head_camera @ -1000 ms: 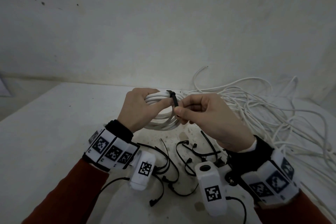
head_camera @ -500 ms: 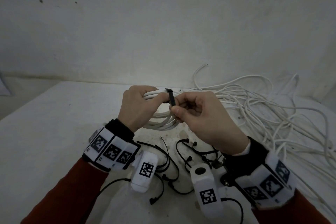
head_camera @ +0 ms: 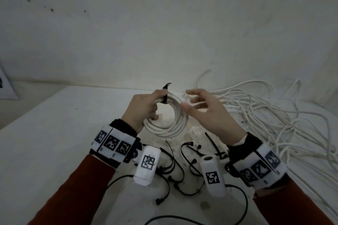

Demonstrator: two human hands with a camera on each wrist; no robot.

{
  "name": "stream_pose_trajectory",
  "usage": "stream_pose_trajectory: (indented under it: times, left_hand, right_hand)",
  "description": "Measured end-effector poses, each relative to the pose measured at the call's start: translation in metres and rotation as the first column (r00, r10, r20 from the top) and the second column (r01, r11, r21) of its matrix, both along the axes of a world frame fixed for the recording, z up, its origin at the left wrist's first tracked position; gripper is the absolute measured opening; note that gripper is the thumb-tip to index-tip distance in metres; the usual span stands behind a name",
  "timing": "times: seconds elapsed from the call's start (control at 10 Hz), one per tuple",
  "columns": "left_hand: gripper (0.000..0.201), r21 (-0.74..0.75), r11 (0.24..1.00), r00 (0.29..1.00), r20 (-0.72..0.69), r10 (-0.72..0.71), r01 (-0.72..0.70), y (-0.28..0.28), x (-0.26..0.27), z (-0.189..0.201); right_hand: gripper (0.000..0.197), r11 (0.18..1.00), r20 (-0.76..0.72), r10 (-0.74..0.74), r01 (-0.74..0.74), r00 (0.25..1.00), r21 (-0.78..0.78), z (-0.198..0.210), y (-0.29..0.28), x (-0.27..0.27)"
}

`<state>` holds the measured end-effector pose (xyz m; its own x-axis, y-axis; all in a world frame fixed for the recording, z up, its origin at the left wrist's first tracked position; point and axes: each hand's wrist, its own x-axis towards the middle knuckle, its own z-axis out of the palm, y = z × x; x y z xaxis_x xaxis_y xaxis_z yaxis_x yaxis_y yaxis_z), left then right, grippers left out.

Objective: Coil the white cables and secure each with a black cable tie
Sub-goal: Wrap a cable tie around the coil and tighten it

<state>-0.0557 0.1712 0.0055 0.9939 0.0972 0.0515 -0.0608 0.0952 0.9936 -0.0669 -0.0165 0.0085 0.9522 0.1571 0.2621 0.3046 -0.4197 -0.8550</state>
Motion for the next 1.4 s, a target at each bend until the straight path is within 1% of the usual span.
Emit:
stream_pose_trajectory:
  times: [0.1, 0.2, 0.3, 0.4, 0.5, 0.6, 0.7, 0.8, 0.9, 1.0, 1.1, 1.2, 1.3, 1.4]
  left_hand:
    - [0.032, -0.134, 0.984, 0.991, -0.047, -0.124, 0.116, 0.004, -0.001, 0.005]
    - [0.029, -0.256, 0.943, 0.970, -0.059, -0.235, 0.213, 0.013, 0.003, 0.006]
    - [0.039, -0.275, 0.942, 0.969, -0.101, -0.227, 0.192, 0.026, 0.013, 0.003]
    - [0.041, -0.051, 0.998, 0.990, -0.141, -0.028, 0.021, 0.042, 0.026, -0.003]
    - [0.024, 0.158, 0.987, 0.988, -0.138, 0.062, -0.040, 0.062, 0.036, -0.013]
    - [0.015, 0.198, 0.980, 0.982, -0.180, 0.050, -0.014, 0.085, 0.046, -0.025]
    - [0.022, 0.204, 0.977, 0.983, -0.159, 0.088, -0.055, 0.110, 0.064, -0.034]
    - [0.013, 0.209, 0.965, 0.973, -0.135, 0.188, -0.157, 0.143, 0.085, -0.045]
    - [0.019, 0.258, 0.926, 0.935, -0.155, 0.320, -0.275, 0.182, 0.108, -0.055]
    - [0.022, 0.304, 0.870, 0.884, -0.141, 0.445, -0.389, 0.221, 0.129, -0.061]
    - [0.007, 0.332, 0.841, 0.849, -0.171, 0.499, -0.428, 0.255, 0.146, -0.062]
    - [0.014, 0.378, 0.805, 0.816, -0.183, 0.549, -0.457, 0.296, 0.172, -0.069]
    - [0.022, 0.488, 0.740, 0.772, -0.190, 0.607, -0.462, 0.336, 0.204, -0.087]
    - [0.034, 0.633, 0.649, 0.735, -0.180, 0.654, -0.423, 0.339, 0.205, -0.083]
  right_hand:
    - [0.051, 0.982, -0.310, 0.187, -0.178, 0.932, 0.057, -0.001, 0.008, -0.003]
    - [0.027, 0.936, -0.420, 0.315, -0.207, 0.851, 0.284, -0.003, 0.023, -0.002]
    - [0.019, 0.884, -0.450, 0.333, -0.108, 0.828, 0.455, -0.005, 0.038, 0.010]
    - [0.028, 0.872, -0.495, 0.307, -0.033, 0.813, 0.488, -0.008, 0.055, 0.032]
    - [0.029, 0.841, -0.532, 0.292, 0.051, 0.795, 0.538, -0.010, 0.076, 0.053]
    - [0.031, 0.818, -0.553, 0.289, 0.099, 0.781, 0.567, -0.014, 0.102, 0.075]
    - [0.021, 0.819, -0.590, 0.319, 0.097, 0.741, 0.566, -0.019, 0.136, 0.099]
    - [0.006, 0.836, -0.630, 0.362, 0.061, 0.687, 0.546, -0.021, 0.172, 0.120]
    - [0.012, 0.902, -0.649, 0.316, -0.007, 0.692, 0.432, -0.020, 0.209, 0.140]
    - [0.018, 0.972, -0.623, 0.198, -0.071, 0.757, 0.223, -0.026, 0.254, 0.167]
    - [0.030, 0.984, -0.537, 0.170, -0.117, 0.826, 0.133, -0.039, 0.295, 0.196]
    - [0.034, 0.975, -0.514, 0.223, -0.192, 0.828, 0.113, -0.048, 0.327, 0.222]
    - [0.028, 0.962, -0.505, 0.271, -0.245, 0.820, 0.118, -0.054, 0.348, 0.240]
    - [0.014, 0.953, -0.513, 0.304, -0.253, 0.803, 0.168, -0.058, 0.359, 0.242]
